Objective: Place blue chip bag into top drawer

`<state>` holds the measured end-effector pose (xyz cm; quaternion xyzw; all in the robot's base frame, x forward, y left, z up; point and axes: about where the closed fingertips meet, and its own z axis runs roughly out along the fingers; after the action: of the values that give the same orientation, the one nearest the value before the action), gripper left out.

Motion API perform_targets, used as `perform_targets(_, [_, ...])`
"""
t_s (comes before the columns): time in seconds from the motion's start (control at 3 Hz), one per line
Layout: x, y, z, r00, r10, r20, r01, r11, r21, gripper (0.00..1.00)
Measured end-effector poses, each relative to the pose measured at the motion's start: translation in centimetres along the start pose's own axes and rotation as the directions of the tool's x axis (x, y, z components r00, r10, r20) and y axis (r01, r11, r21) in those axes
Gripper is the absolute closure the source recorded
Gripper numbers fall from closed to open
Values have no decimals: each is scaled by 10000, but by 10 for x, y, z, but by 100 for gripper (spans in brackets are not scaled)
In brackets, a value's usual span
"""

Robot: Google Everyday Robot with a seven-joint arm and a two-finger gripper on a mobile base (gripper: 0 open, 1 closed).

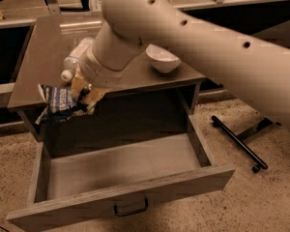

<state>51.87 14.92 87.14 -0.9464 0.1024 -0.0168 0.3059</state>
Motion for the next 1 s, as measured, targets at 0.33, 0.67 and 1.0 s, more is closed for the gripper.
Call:
perform_targets(0.33, [-14,38,40,9941,-1089,-12,1087,9926,-535,100])
perform_targets(0.67, [-34,82,85,9698,-1544,1885,1647,9855,-399,74])
perform_targets(1.0, [-60,120,99,9374,-1142,3290,800,9901,1157,50])
